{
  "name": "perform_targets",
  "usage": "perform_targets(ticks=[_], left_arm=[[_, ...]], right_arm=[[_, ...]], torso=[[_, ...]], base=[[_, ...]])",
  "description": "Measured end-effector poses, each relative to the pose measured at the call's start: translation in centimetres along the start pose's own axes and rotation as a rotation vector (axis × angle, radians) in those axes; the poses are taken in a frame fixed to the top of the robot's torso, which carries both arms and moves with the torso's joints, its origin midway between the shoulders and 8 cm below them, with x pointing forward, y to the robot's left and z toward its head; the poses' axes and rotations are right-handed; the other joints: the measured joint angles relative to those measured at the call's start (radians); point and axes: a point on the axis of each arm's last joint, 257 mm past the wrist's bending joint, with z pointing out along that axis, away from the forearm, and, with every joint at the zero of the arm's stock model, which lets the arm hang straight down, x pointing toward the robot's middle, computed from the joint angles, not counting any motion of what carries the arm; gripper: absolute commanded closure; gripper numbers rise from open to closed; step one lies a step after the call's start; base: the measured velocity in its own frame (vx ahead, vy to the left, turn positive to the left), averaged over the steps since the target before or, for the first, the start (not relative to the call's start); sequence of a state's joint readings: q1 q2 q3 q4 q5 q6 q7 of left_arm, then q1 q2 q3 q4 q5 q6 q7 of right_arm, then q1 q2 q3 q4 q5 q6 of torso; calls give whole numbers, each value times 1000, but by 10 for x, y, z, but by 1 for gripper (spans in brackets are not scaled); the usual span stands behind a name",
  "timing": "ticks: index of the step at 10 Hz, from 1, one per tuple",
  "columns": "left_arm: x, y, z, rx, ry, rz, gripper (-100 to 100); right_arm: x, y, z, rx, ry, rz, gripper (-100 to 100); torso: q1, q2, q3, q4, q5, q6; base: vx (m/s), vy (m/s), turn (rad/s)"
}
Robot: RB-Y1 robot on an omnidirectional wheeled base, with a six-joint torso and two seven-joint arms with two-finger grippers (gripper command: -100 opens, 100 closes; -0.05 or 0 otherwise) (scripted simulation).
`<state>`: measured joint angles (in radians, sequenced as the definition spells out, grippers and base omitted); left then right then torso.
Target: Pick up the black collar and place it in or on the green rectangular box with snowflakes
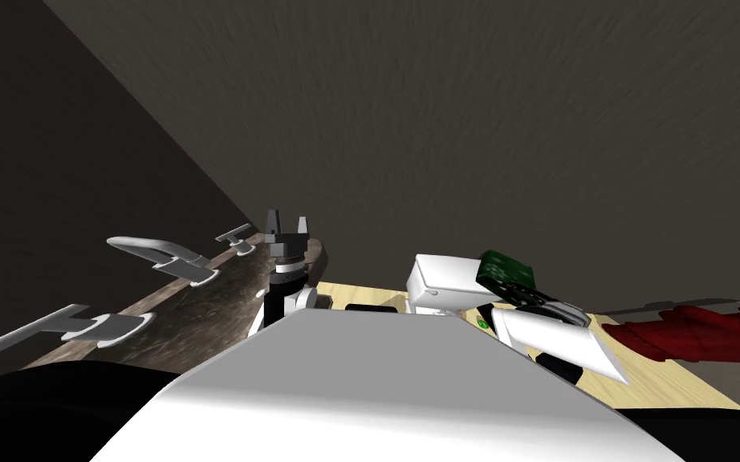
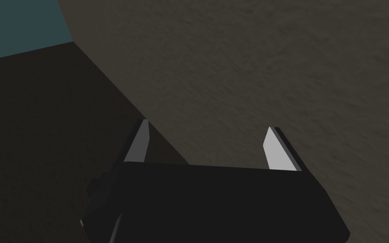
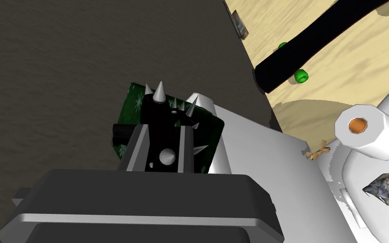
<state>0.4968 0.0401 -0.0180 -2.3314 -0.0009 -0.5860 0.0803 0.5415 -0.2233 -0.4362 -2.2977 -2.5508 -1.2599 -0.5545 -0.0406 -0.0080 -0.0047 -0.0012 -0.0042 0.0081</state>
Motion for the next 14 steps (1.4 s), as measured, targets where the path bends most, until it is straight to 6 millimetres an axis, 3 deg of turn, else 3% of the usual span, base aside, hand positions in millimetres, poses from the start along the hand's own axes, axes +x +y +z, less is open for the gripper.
perform_targets(ticks=[7, 14], left_arm=[[0, 0, 0, 0, 0, 0, 0], [0, 0, 0, 0, 0, 0, 0]], right_arm=[[20, -2, -1, -49, -18, 68, 100], [9, -9, -9, -75, -130, 96, 100]], torso=[[3, -7, -4, -1, 0, -2], [4, -18, -10, -3, -1, -6]], base=[[27, -44, -4], [115, -48, -5]])
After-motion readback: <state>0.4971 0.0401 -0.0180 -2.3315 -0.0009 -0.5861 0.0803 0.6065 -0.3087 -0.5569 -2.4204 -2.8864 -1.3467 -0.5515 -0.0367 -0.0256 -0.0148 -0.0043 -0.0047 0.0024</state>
